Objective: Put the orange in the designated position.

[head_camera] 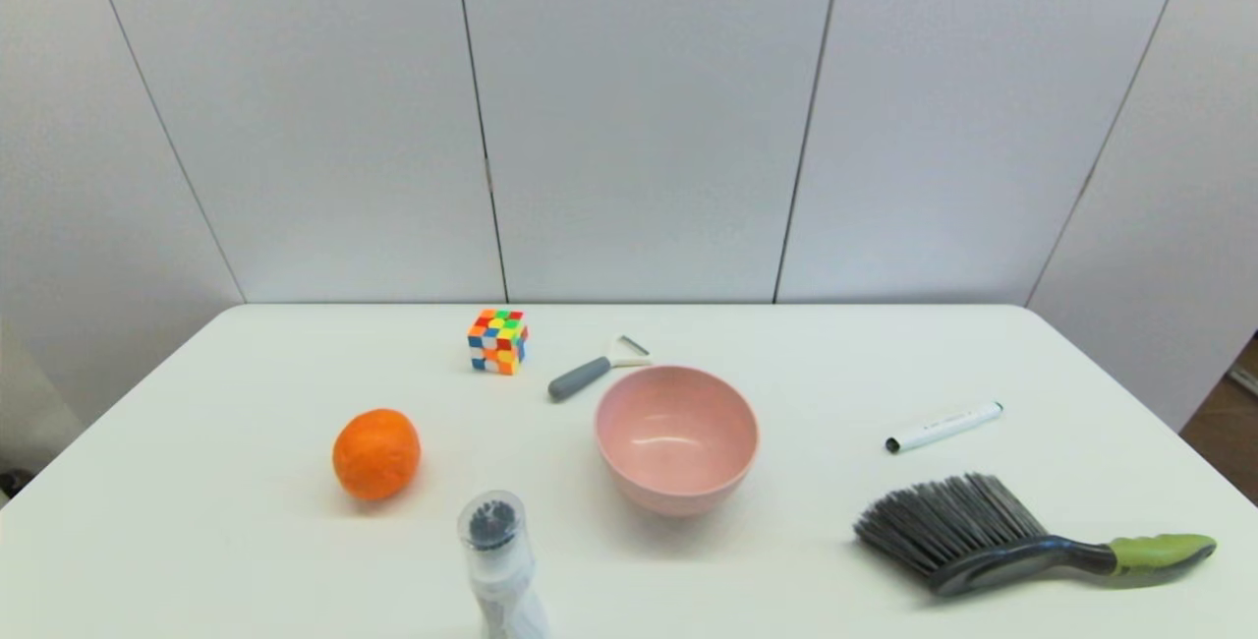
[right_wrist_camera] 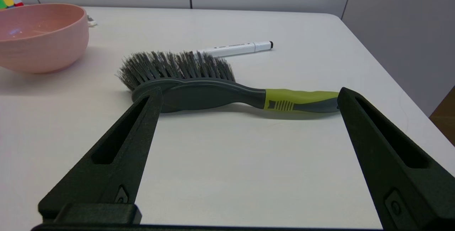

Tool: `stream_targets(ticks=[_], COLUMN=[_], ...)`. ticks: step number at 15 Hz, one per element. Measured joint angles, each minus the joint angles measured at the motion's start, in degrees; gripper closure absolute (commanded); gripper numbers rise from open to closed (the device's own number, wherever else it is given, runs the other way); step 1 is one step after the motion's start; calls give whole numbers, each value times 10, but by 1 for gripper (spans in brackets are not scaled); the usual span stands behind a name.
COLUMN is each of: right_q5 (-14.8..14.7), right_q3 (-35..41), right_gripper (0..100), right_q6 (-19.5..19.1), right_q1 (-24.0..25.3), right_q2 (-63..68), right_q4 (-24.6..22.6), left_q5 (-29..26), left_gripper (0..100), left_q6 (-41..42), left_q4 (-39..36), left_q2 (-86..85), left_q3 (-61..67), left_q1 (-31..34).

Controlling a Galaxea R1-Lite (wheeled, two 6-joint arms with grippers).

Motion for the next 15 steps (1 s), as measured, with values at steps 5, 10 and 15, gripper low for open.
stream_targets(ticks=[5, 10, 15], right_q5=[0, 0, 0], right_q3=[0, 0, 0], right_gripper=[0, 0, 0], right_q6=[0, 0, 0], right_q1=[0, 0, 0], right_q2=[0, 0, 0], right_q4=[0, 0, 0], left_q5=[-12, -48, -67], left_gripper=[0, 0, 0], left_q6=[17, 19, 18], left_q4=[1, 68, 177], left_q2=[143, 264, 372], left_q3=[-99, -163, -216], left_q1=[-27, -35, -61])
